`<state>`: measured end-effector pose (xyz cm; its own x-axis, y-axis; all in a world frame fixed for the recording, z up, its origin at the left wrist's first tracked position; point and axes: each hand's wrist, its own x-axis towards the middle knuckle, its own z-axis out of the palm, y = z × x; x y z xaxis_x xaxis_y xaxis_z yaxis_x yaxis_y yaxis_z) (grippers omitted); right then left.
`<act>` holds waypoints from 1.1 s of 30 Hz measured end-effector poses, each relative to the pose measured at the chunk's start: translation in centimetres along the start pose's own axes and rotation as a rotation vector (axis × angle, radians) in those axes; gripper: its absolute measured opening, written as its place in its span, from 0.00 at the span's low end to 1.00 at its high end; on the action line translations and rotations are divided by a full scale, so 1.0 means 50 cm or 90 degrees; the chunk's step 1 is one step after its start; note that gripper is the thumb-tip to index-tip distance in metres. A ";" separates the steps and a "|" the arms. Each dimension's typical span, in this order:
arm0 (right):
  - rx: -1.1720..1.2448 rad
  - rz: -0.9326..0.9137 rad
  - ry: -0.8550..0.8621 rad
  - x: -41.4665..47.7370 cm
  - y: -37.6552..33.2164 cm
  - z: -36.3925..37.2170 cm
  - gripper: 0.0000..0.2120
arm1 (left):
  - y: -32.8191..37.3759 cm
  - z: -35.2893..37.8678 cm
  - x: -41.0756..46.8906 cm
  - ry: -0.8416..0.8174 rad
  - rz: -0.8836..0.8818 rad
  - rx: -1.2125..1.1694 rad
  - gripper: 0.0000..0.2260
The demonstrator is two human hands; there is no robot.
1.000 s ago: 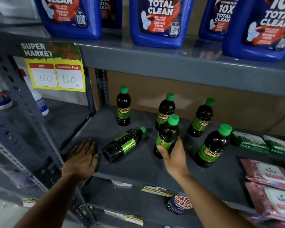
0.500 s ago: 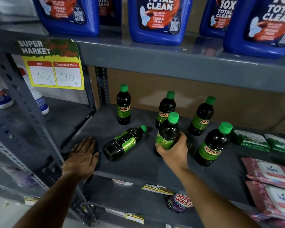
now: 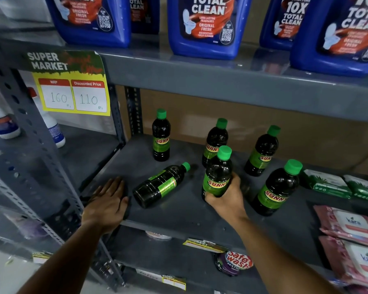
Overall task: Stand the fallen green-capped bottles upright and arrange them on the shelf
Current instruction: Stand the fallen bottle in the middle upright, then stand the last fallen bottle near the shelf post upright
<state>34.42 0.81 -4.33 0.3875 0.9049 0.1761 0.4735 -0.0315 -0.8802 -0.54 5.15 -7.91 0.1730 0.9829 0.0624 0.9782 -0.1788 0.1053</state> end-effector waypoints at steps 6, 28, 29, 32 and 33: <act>-0.020 0.006 0.008 -0.008 0.013 0.013 0.31 | 0.002 -0.001 0.000 0.003 -0.004 0.007 0.33; 0.119 0.293 -0.098 -0.055 -0.166 0.211 0.41 | 0.003 -0.005 -0.010 0.008 0.013 -0.020 0.33; 0.111 0.334 -0.103 -0.044 -0.176 0.221 0.42 | 0.002 -0.003 -0.010 0.011 0.012 -0.020 0.33; 0.070 0.339 -0.113 -0.026 -0.188 0.242 0.43 | -0.002 0.004 -0.007 0.011 0.008 -0.023 0.35; 0.079 0.352 -0.109 -0.024 -0.190 0.248 0.43 | -0.003 0.007 -0.007 0.010 0.006 -0.022 0.35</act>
<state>19.65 5.31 -1.64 0.4123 0.8242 -0.3883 0.1381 -0.4778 -0.8675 -0.71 4.86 -8.27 0.1798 0.9805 0.0787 0.9721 -0.1894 0.1386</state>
